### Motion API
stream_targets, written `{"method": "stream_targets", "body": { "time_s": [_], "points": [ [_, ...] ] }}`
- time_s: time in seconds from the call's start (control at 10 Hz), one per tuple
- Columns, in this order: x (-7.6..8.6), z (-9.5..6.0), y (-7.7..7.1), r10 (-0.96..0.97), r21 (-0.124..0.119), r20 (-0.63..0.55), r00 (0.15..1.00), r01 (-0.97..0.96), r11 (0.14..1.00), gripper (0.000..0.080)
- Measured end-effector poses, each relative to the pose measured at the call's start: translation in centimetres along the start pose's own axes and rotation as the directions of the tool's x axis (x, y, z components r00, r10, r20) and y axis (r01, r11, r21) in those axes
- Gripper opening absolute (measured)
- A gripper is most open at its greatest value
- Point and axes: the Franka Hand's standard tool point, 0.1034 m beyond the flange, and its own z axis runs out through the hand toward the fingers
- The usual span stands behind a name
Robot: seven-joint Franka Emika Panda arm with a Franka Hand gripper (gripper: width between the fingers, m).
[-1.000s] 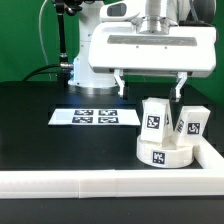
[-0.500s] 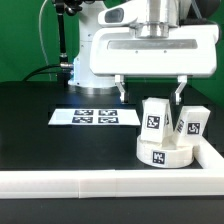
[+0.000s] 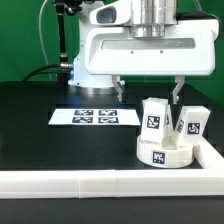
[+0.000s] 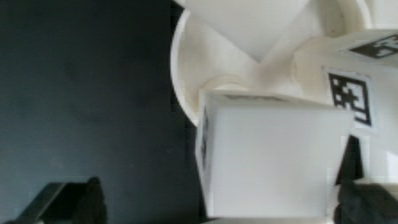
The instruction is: Assemble stool
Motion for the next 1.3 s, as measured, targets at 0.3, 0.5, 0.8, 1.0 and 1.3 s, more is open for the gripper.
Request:
{"method": "stream_targets", "body": {
  "time_s": [0.3,0.5,0.8,1.0,1.3],
  "points": [
    [-0.04,0.04,-0.18,0.002,0.000,-0.008,1.000,-0.002,1.000,0.0649],
    [-0.03,0.13,-0.18,0.006,-0.001,-0.008,1.000,-0.006,1.000,0.0649],
    [0.41,0.41,-0.12,0.013,-0.005,-0.016,1.000,-0.013,1.000,0.0649],
    [0.37,0.61,-0.06,0.011,-0.008,-0.015,1.000,-0.011,1.000,0.0649],
    [0.36,0.65,-0.26,0.007,-0.006,-0.020,1.000,-0.008,1.000,0.0449]
  ]
}}
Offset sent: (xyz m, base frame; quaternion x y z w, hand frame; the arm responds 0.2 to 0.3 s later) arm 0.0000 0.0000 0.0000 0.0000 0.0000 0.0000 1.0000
